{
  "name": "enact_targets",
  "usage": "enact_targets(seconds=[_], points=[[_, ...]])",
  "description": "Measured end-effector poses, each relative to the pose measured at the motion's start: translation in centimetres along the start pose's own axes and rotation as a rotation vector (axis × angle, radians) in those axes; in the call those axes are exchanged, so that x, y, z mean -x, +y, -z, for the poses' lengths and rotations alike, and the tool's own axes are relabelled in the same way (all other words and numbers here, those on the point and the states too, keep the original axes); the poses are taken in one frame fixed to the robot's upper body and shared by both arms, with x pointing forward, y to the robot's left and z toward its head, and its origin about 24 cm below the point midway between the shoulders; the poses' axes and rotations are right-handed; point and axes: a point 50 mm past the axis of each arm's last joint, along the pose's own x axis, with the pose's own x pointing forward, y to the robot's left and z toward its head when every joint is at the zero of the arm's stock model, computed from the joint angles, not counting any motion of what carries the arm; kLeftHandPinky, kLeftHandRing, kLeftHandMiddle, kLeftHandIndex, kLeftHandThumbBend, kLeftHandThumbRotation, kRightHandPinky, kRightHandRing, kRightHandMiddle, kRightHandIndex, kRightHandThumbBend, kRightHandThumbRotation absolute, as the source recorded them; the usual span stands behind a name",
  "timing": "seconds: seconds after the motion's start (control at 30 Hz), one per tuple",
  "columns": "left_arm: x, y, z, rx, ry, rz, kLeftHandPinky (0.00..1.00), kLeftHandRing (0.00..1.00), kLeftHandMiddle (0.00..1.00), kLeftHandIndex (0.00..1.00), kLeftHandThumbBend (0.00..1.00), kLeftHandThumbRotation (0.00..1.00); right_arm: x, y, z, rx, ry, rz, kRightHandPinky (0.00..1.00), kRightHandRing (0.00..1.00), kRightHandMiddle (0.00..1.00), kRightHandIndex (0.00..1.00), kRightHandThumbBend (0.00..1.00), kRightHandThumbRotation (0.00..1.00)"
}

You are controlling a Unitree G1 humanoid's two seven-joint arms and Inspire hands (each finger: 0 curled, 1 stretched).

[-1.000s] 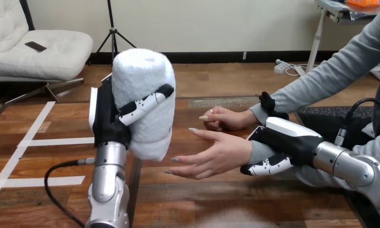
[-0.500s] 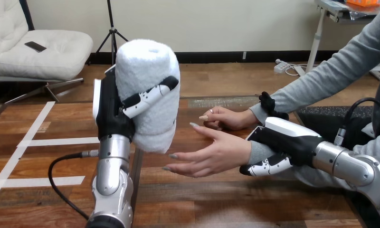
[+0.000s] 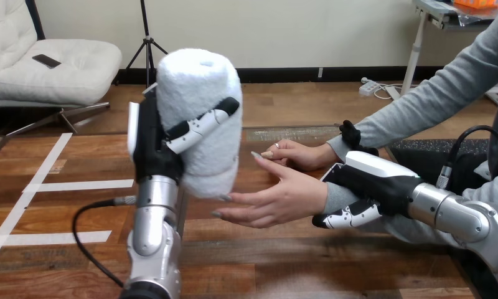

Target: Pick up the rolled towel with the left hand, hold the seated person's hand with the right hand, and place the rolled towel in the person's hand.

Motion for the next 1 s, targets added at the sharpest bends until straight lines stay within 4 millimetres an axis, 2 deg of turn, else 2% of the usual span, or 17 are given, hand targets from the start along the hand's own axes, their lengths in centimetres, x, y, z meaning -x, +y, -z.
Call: enact_targets(seconds=[1.0], points=[[0.8,-3.7,1.1,0.092,0.055,0.074,0.30,0.34,0.39,0.41,0.65,0.00,-0.2,-0.3,-0.1,-0.010,0.007,-0.005,0.22,0.26,0.32,0.33,0.47,0.35]])
